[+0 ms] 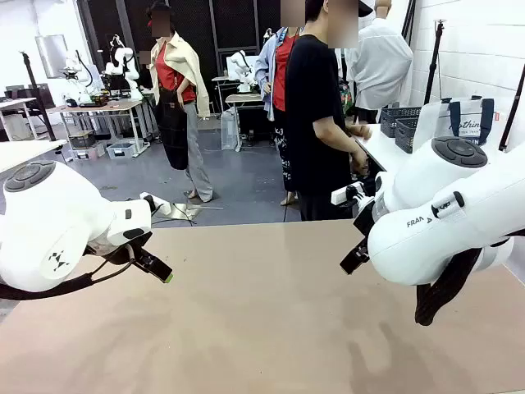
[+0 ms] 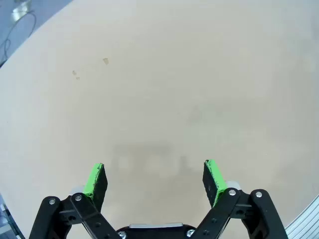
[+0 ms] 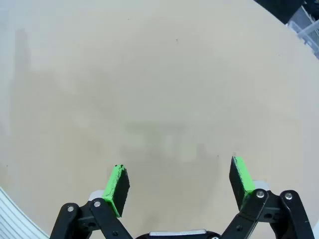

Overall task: Transfer purchased items from the store into the shopping bag.
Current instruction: Open the Reusable shopping bag in the center of the table.

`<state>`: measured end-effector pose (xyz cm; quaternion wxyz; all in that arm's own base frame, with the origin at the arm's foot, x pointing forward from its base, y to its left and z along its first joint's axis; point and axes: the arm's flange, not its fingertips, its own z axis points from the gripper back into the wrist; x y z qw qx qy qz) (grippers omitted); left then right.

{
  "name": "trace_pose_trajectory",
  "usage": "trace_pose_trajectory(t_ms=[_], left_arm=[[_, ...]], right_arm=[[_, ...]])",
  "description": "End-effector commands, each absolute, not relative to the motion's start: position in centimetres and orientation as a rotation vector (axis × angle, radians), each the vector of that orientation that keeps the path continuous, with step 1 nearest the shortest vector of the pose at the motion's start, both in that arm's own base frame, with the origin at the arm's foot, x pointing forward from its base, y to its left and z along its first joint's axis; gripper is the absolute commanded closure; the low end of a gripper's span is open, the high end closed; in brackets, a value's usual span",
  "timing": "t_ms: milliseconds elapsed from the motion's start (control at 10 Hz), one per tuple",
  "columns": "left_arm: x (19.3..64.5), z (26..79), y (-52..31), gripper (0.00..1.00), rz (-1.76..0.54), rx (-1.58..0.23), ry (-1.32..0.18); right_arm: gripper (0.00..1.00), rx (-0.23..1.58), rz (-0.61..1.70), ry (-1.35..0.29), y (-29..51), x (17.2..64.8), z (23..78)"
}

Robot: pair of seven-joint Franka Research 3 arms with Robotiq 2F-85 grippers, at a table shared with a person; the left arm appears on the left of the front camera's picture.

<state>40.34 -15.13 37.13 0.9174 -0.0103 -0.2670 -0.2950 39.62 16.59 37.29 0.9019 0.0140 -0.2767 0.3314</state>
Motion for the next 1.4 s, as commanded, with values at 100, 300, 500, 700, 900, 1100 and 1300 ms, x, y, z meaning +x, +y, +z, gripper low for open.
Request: trace_pose_trajectory(t_ms=[100, 300, 500, 700, 900, 1100, 1300], left_arm=[[40.34, 37.13, -15.14, 0.0, -0.607, -0.021, -0.549], [40.34, 37.13, -15.14, 0.0, -0.607, -0.021, -0.549], [40.34, 37.13, -15.14, 0.0, -0.607, -0.021, -0.549], [40.34, 37.13, -15.14, 0.0, -0.607, -0.021, -0.549], [40.34, 37.13, -15.14, 0.0, -0.607, -0.021, -0.549], [40.34, 37.13, -15.14, 0.0, -0.607, -0.021, -0.549], [40.34, 37.13, -15.14, 0.0, -0.607, -0.021, -0.549]], right_arm=[[0.0, 0.029, 0.685, -0.572, 16.59, 39.62, 37.29], [0.0, 0.029, 0.685, -0.572, 16.59, 39.62, 37.29], [0.0, 0.029, 0.685, -0.572, 16.59, 39.62, 37.29], [0.0, 0.029, 0.685, -0.572, 16.59, 39.62, 37.29], [0.0, 0.029, 0.685, -0.572, 16.59, 39.62, 37.29], [0.0, 0.029, 0.685, -0.572, 16.59, 39.62, 37.29], [0.0, 0.029, 0.685, -0.572, 16.59, 39.62, 37.29]])
